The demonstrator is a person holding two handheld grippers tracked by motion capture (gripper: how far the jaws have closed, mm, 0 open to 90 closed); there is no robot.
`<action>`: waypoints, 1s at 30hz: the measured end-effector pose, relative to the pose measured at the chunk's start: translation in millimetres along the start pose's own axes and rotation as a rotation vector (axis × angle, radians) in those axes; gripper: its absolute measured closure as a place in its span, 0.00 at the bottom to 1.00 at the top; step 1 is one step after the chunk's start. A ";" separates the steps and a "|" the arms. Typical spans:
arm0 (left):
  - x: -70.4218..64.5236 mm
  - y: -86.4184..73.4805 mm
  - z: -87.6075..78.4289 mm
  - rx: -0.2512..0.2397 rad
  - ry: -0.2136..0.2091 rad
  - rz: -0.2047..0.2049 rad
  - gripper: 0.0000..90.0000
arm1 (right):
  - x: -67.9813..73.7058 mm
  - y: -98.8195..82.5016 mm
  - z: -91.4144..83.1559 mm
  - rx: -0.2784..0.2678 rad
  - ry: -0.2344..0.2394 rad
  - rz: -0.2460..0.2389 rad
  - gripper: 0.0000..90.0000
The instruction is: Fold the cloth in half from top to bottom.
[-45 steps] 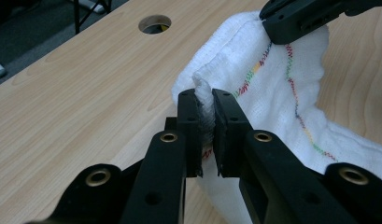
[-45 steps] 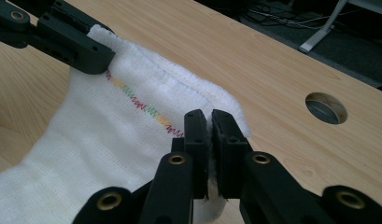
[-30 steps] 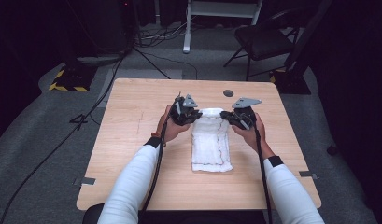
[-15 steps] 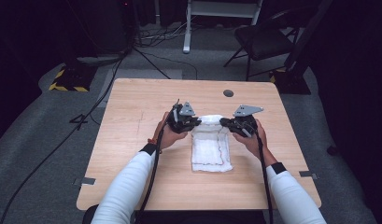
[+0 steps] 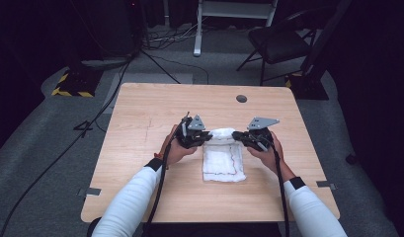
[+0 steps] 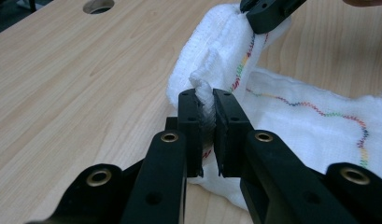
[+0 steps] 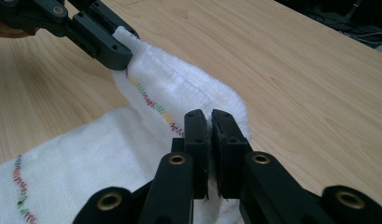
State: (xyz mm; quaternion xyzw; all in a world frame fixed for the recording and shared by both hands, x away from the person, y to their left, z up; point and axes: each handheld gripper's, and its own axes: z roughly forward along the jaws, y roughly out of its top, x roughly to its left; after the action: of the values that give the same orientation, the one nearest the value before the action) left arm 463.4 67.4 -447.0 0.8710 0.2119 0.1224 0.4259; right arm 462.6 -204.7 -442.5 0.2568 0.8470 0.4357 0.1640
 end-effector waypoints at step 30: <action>-29.3 -6.7 -13.6 0.043 -0.045 0.101 0.89 | 17.4 -13.8 -19.9 0.018 0.086 -0.035 0.95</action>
State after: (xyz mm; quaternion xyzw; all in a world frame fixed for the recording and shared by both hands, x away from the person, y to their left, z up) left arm 430.5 66.6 -445.0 0.8922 0.1608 0.1194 0.4049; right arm 434.4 -214.4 -443.6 0.2244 0.8615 0.4356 0.1328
